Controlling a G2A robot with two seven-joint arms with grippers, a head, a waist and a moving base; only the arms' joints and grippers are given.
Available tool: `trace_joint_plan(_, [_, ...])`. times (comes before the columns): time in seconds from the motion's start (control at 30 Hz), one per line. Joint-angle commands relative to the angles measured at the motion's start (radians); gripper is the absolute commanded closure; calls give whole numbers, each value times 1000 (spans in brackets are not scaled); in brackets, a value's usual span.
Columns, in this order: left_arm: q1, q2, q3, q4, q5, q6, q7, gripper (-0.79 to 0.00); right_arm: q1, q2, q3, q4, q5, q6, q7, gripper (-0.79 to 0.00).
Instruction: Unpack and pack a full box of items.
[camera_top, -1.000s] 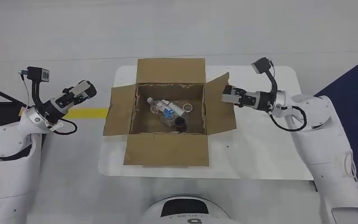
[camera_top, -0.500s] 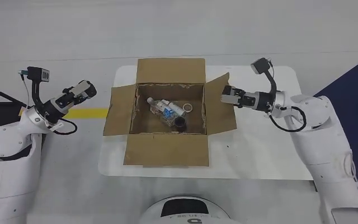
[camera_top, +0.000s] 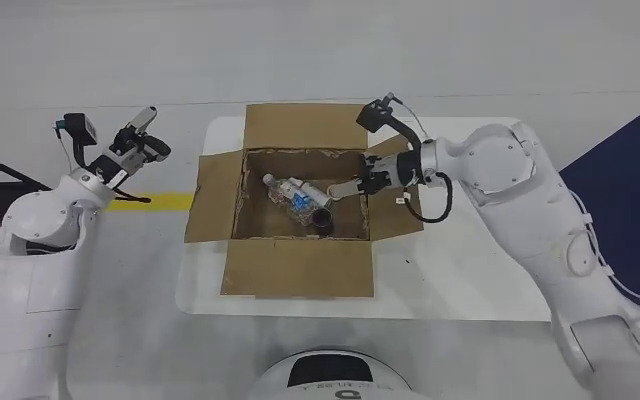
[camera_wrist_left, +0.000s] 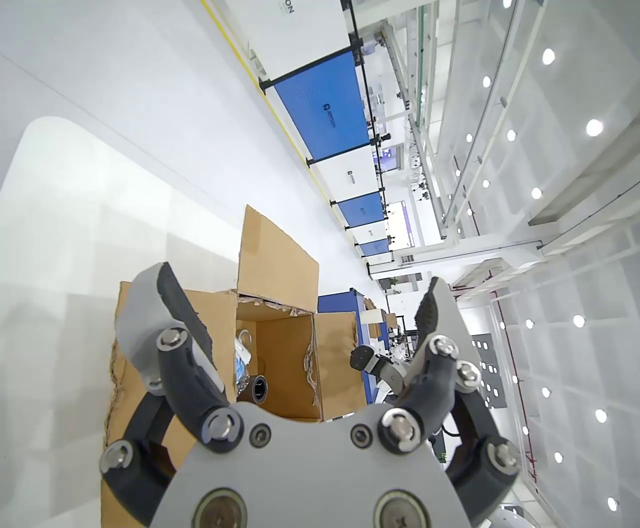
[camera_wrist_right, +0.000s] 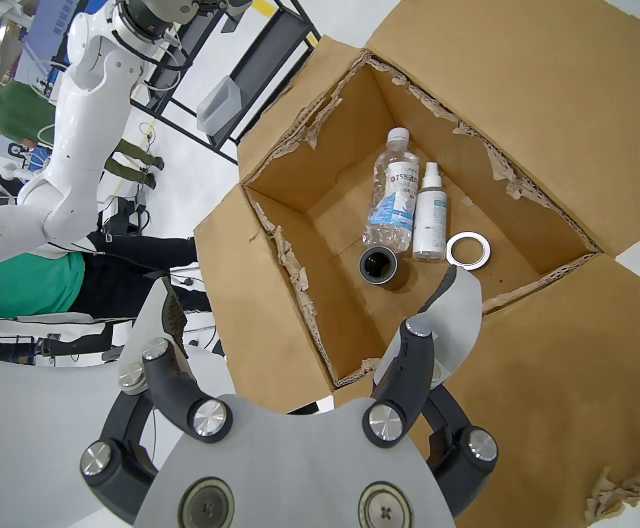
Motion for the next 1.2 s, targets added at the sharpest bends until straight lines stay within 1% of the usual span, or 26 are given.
trace_joint_plan(0.0, [0,0,0,0,0,0,0,-785,-1,0,1,0,1,-2,0,-785])
trace_joint_plan(0.5, [0,0,0,0,0,0,0,-785,-1,0,1,0,1,-2,0,-785])
trace_joint_plan(0.53, [0,0,0,0,0,0,0,-785,-5,0,-8,-6,-15,2,0,-785])
trace_joint_plan(0.6, [0,0,0,0,0,0,0,-785,10,-9,-71,-26,-84,52,31,-785])
trace_joint_plan(0.67, [0,0,0,0,0,0,0,-785,57,-25,-144,-21,-134,108,75,-785])
trace_joint_plan(0.87, [0,0,0,0,0,0,0,-785,220,-93,-342,36,-243,213,129,-785])
trace_joint_plan(0.97, [0,0,0,0,0,0,0,-785,290,-129,-411,84,-283,260,133,-785])
trace_joint_plan(1.03, [0,0,0,0,0,0,0,-785,327,-154,-449,133,-276,262,140,-785])
trace_joint_plan(1.17, [0,0,0,0,0,0,0,-785,393,-212,-537,284,-264,243,154,-785])
